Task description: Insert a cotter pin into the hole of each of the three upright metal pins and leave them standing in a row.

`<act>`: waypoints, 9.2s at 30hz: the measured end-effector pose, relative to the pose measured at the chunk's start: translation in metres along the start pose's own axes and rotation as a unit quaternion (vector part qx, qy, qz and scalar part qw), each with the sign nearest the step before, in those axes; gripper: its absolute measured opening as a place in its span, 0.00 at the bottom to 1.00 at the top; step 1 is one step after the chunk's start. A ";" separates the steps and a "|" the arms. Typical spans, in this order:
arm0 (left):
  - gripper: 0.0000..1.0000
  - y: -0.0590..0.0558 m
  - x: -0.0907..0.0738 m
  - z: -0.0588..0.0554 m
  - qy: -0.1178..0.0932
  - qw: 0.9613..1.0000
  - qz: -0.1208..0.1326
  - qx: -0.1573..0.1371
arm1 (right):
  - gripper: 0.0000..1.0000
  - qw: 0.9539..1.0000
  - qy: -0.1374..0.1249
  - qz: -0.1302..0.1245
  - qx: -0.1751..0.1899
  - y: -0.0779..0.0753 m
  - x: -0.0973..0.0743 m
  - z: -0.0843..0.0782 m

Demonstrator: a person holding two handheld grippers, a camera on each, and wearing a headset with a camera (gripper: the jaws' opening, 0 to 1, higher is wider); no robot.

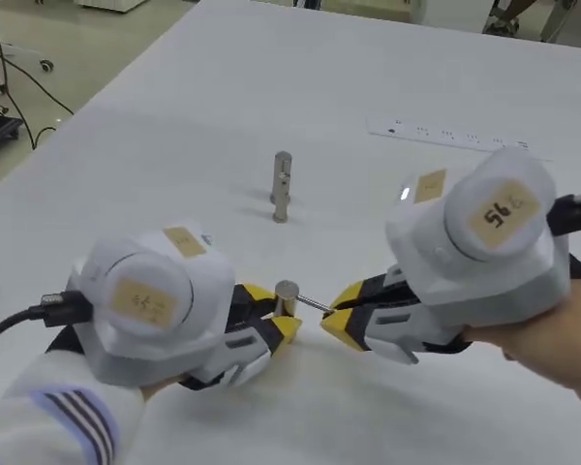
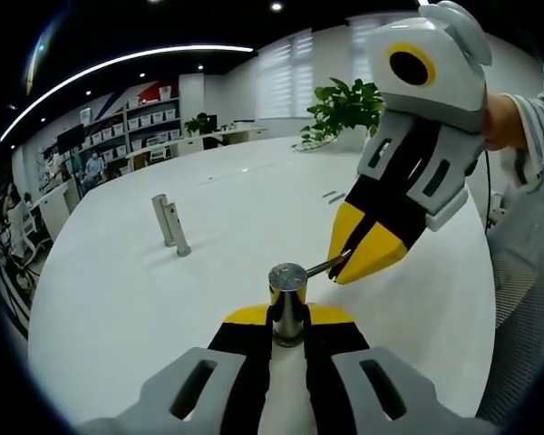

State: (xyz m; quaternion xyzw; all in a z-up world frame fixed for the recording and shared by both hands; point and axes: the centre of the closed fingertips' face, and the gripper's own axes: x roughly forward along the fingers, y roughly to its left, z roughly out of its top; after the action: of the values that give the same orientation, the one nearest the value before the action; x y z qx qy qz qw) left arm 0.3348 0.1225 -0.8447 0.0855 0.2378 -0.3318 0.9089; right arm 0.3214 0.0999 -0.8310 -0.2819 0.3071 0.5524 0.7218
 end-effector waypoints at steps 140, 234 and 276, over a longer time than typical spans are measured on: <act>0.11 -0.007 0.038 0.045 0.000 0.997 0.061 -0.039 | 0.98 0.980 -0.091 -0.062 0.166 0.000 -0.096 -0.063; 0.33 0.097 0.012 0.033 0.025 0.989 0.138 -0.036 | 0.95 0.958 -0.091 -0.129 0.239 -0.013 -0.136 -0.097; 0.10 0.130 0.077 0.050 0.025 0.974 0.210 -0.085 | 0.93 0.957 -0.058 -0.109 0.264 -0.012 -0.123 -0.119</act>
State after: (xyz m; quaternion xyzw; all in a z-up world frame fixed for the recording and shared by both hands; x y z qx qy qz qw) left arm 0.4888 0.1634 -0.8387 0.0641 0.2643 -0.1094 0.9561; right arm 0.2926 -0.0684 -0.8150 -0.0808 0.3668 0.3848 0.8431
